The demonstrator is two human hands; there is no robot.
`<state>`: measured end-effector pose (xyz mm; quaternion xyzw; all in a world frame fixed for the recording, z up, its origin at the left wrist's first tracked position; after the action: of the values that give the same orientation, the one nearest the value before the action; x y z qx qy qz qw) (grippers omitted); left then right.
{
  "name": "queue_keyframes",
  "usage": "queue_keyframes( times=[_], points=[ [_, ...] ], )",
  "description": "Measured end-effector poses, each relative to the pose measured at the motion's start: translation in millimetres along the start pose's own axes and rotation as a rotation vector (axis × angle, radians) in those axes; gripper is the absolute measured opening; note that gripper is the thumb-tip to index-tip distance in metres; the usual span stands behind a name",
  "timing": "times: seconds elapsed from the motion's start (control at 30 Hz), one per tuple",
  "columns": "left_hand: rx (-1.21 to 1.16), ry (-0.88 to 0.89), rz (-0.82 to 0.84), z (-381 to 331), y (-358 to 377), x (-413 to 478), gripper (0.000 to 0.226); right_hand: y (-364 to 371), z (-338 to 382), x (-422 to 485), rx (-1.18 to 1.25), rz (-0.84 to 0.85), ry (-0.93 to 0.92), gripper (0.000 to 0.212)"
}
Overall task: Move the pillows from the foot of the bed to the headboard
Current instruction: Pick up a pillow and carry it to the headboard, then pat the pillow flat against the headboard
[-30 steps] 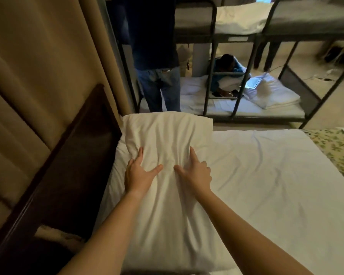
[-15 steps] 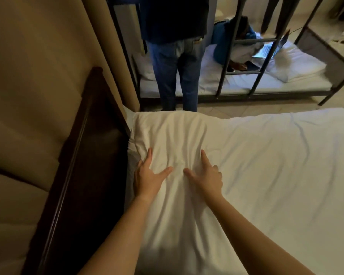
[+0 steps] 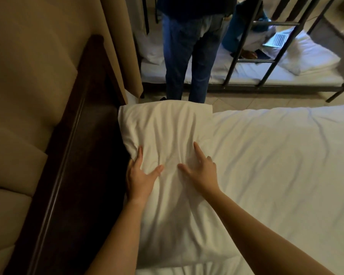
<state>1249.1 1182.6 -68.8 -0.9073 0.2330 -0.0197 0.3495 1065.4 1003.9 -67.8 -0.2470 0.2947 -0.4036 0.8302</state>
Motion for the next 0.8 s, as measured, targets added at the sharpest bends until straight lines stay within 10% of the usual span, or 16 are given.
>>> queue_keyframes(
  times=[0.33,0.57,0.8],
  points=[
    [0.187,-0.132,0.114,60,35,30,0.106,28,-36,39,-0.258,0.143,0.022,0.095],
    [0.474,0.3,-0.065,-6,57,50,0.084,47,9,73,-0.483,0.032,-0.24,0.074],
    [0.526,0.279,0.041,37,94,77,0.073,90,0,109,-0.52,0.151,-0.367,0.066]
  ],
)
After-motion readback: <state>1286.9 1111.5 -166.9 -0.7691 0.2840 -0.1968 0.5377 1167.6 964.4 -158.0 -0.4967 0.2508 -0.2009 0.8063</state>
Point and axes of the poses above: each hand's wrist, its own x-axis towards the middle knuckle, its own y-axis out of the palm, z = x × y, the point moved 9 cm from there along x, towards the middle knuckle
